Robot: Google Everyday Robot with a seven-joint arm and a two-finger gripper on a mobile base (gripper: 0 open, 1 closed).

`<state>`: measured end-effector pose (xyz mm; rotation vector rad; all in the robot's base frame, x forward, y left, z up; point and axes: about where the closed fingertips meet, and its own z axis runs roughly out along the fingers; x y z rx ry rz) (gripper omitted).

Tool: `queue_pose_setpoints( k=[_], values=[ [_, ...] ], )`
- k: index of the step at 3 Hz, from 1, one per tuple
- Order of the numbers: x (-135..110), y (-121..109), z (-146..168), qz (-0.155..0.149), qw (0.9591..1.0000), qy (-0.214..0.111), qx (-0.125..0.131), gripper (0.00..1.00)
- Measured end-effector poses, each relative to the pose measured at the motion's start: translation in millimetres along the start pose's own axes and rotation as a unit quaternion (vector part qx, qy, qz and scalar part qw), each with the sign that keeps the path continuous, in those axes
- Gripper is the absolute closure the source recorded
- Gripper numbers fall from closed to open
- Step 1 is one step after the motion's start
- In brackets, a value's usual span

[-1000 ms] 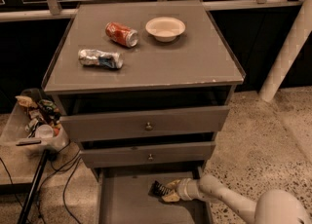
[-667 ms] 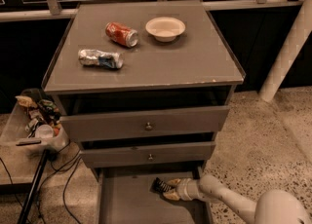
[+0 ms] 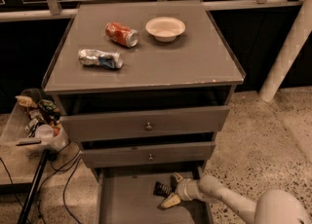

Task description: Place rxbar chocolate into bottom drawer

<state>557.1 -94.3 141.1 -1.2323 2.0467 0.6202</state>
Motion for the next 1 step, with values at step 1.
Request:
queue_pose_setpoints(
  k=[1],
  values=[
    [0.0, 0.0, 0.0, 0.0, 1.0, 0.0, 0.0, 0.0]
  ],
)
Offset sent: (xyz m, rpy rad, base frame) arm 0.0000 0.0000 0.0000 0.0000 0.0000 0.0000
